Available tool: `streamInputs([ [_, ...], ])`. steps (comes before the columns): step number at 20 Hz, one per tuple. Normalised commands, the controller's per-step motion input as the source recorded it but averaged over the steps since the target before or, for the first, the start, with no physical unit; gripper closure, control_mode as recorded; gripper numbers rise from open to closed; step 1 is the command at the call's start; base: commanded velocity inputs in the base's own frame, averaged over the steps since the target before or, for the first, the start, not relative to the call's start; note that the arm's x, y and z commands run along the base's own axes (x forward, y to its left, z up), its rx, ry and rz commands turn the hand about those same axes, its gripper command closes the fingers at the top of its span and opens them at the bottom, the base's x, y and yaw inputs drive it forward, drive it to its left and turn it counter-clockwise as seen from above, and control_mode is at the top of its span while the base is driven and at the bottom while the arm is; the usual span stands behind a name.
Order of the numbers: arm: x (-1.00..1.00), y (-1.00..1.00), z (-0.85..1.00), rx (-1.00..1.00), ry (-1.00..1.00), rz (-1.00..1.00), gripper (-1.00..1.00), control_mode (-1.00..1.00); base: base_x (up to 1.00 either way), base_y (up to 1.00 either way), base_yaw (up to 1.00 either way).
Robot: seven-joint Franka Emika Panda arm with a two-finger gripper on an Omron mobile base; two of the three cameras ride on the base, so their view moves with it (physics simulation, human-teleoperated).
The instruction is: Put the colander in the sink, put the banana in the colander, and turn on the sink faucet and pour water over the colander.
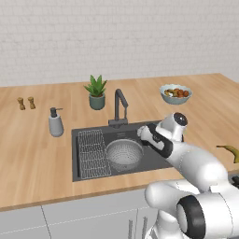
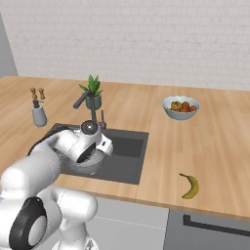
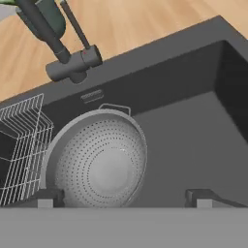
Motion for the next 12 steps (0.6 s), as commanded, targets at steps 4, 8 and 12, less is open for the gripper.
streamInputs([
  [4,-0.02,-0.58,1.00,-0.24,0.16,0.00,-1.00,-1.00,0.00,0.00,0.00],
  [8,-0.05,-0.79,0.98,-0.19,0.28,0.00,-1.00,-1.00,0.00,0.00,0.00],
  [12,-0.03,-0.87,0.26,-0.10,0.16,0.00,-1.00,-1.00,0.00,0.00,0.00],
])
